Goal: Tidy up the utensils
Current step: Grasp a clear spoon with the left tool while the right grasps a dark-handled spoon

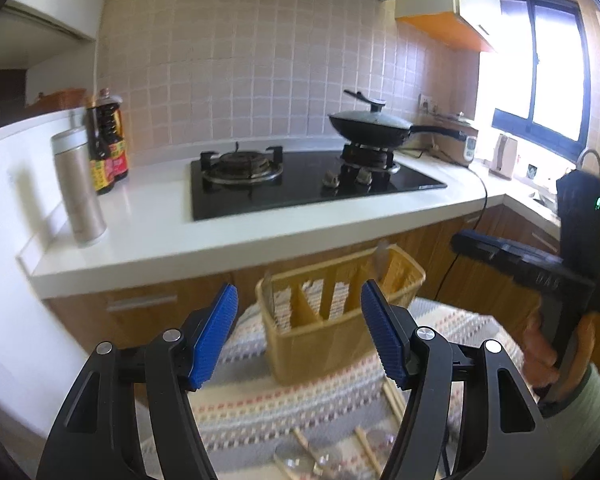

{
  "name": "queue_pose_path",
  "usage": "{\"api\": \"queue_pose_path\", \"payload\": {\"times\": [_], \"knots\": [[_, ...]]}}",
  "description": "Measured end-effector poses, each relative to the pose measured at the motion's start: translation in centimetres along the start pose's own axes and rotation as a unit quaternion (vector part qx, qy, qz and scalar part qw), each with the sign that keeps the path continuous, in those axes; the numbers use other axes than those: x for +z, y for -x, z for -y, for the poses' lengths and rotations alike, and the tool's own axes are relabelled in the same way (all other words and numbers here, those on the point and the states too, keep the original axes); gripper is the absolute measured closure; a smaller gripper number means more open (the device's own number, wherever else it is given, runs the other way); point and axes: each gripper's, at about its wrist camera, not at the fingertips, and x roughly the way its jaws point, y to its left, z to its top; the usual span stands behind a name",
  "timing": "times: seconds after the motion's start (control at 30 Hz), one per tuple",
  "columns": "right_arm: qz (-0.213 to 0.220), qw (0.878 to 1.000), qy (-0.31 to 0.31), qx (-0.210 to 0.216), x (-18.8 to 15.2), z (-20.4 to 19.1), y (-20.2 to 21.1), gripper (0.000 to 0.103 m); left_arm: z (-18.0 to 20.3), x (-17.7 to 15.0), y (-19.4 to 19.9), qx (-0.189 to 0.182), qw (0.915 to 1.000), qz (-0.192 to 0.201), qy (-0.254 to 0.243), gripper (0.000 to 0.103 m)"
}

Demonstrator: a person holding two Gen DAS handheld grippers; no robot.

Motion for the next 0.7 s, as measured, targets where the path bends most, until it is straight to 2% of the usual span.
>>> {"api": "queue_pose_path", "payload": {"times": [0.17,0.33,0.43,0.47,0.6,0.67,0.7], "knots": [[-0.039,0.999,0.006,-0.015,-0.6,-1.4,1.4,0.052,-1.4,-2.3,0.8,0.007,0.9977,-0.055,0.039,0.040],[-0.118,0.992,0.014,-0.043,-2.9,-2.4,0.8,0.052,-2.6,-6.1,-0.4,0.000,0.9895,-0.119,0.082,0.040],[-0.168,0.984,0.008,-0.054,-5.0,-2.3,0.0,0.052,-2.8,-9.0,-1.7,-0.019,0.9810,-0.160,0.109,0.043],[-0.185,0.981,0.006,-0.060,-5.8,-2.1,-0.4,0.052,-2.8,-10.1,-2.2,-0.033,0.9763,-0.174,0.124,0.049],[-0.218,0.973,0.002,-0.079,-8.2,-1.5,-0.9,0.052,-2.8,-13.5,-4.5,-0.064,0.9571,-0.228,0.168,0.059],[-0.226,0.971,-0.005,-0.080,-8.9,-1.1,-1.0,0.052,-2.7,-14.7,-5.4,-0.065,0.9512,-0.244,0.178,0.067],[-0.229,0.970,-0.012,-0.076,-9.2,-0.8,-0.8,0.052,-2.6,-15.2,-5.9,-0.067,0.9487,-0.251,0.181,0.068]]}}
